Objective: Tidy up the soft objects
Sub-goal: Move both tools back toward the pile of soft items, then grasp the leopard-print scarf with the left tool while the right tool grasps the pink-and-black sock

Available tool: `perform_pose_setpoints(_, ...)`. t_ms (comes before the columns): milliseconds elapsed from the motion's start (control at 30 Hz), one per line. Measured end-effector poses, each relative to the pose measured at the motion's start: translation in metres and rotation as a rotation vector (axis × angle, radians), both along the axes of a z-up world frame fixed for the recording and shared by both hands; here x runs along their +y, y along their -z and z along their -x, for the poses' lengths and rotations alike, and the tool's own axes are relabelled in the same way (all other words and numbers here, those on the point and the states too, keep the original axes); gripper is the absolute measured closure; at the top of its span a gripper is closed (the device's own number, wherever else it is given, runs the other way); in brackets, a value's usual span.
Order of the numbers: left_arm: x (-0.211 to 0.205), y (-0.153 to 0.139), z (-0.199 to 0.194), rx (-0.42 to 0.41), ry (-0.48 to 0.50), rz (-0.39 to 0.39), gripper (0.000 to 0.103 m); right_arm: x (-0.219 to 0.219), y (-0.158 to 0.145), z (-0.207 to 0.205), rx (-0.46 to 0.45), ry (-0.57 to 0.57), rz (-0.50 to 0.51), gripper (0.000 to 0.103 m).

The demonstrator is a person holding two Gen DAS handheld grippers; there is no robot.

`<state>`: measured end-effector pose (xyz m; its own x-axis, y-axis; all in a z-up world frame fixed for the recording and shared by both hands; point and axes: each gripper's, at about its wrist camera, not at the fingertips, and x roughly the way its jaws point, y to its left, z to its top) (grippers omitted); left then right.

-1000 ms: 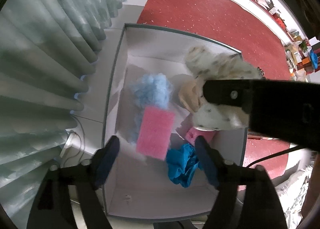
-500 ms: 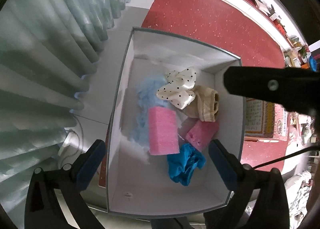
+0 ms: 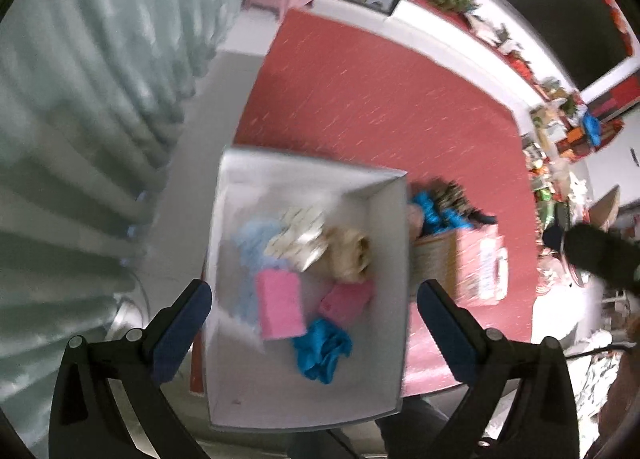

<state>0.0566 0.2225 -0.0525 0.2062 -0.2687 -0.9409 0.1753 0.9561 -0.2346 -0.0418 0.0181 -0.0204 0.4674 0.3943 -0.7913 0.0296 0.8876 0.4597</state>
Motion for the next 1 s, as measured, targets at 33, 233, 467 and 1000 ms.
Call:
perform_pose_setpoints(33, -0.005, -0.005, -0.003, -0.007, 0.014, 0.006, 0.000, -0.016, -0.001, 0.008, -0.002, 0.034, -0.010, 0.024)
perform_pose_setpoints(233, -0.058, -0.023, -0.026, 0.000, 0.139, 0.041, 0.000, -0.104, 0.016, 0.038, 0.040, 0.253, -0.046, 0.024)
perform_pose_setpoints(467, -0.146, -0.021, -0.055, 0.021, 0.295, -0.036, 0.000, -0.195, 0.070, 0.055, 0.164, 0.469, -0.120, 0.024)
perform_pose_setpoints(1000, -0.297, 0.070, -0.108, 0.201, 0.405, -0.277, 0.000, -0.256, 0.197, -0.052, 0.368, 0.317, -0.138, 0.024)
